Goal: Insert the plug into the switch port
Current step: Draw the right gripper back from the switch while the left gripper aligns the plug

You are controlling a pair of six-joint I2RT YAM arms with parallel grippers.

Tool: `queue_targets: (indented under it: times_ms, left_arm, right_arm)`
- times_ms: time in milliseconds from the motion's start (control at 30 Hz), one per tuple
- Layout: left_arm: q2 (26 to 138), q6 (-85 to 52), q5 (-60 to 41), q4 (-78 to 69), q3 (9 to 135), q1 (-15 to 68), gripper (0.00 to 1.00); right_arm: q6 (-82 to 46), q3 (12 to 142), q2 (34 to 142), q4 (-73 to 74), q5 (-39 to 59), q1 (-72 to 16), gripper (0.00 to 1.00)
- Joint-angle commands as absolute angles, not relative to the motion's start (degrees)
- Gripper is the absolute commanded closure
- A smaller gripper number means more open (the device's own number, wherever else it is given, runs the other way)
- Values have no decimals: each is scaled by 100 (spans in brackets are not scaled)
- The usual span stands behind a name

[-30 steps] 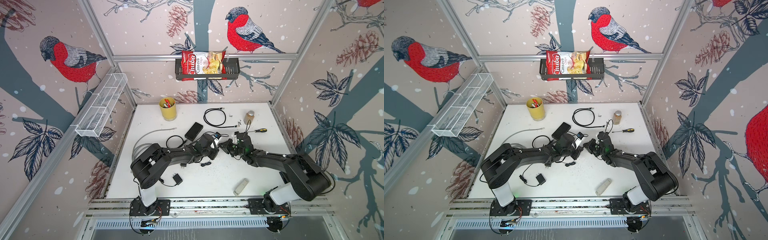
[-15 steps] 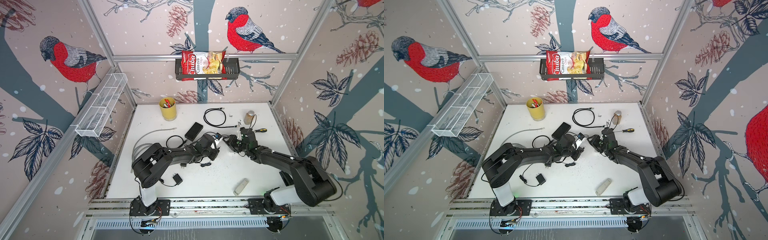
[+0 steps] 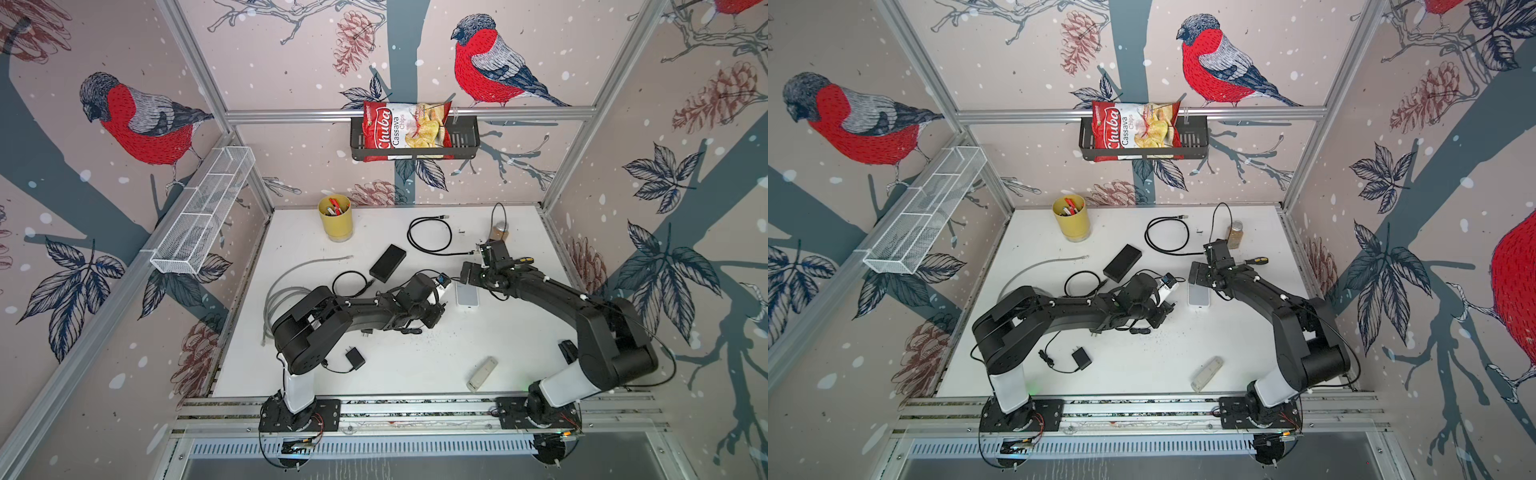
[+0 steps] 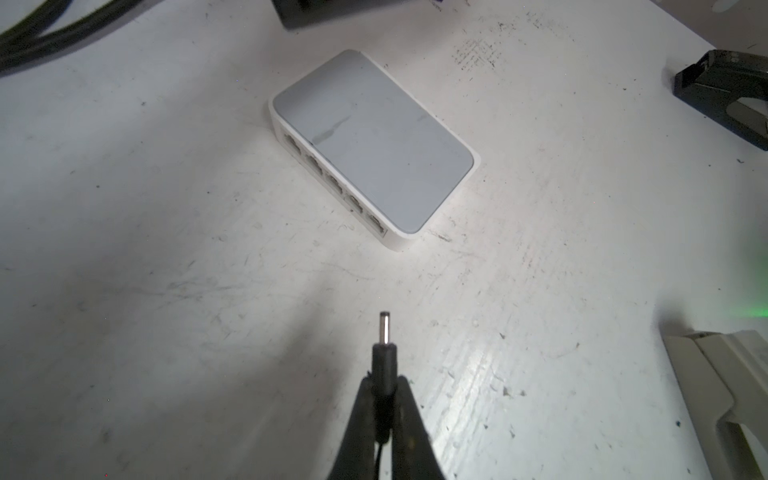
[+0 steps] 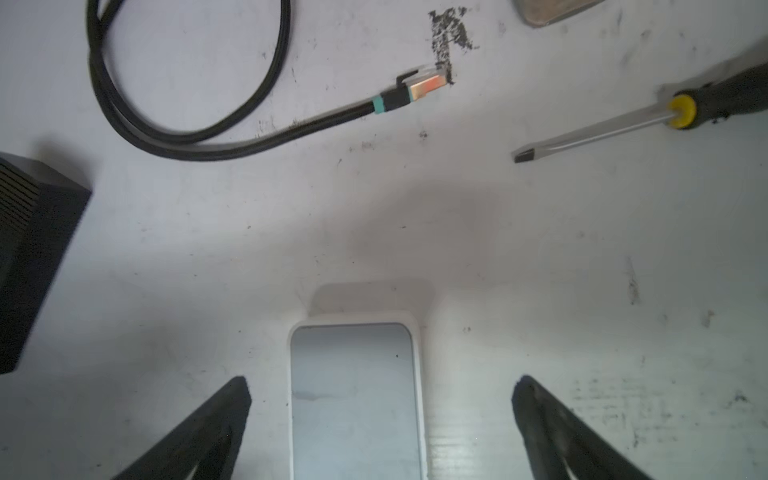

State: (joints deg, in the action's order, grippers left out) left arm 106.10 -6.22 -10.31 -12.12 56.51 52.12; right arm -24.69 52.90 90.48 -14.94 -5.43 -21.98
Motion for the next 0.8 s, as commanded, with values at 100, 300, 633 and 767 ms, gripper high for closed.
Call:
queue_targets:
  times_ms: [100, 300, 633, 767]
  left_arm:
    - [10510, -590, -1002, -1265, 5644, 5208, 100]
    - [10444, -589, -949, -1380, 5544, 5208, 100]
    - [10497, -556, -1138, -1462, 5533, 5212, 100]
    - [10632, -510, -1335, -1494, 5615, 5229, 100]
  right_arm:
    - [-2064, 5596, 9562, -1842, -778, -2367, 1]
    - [-2305, 5630, 9814, -1717, -603, -2583, 1]
    - [-3215, 5462, 10035, -1777, -444, -2503, 28]
    - [-3912, 5271, 9940, -1790, 35, -2126, 37]
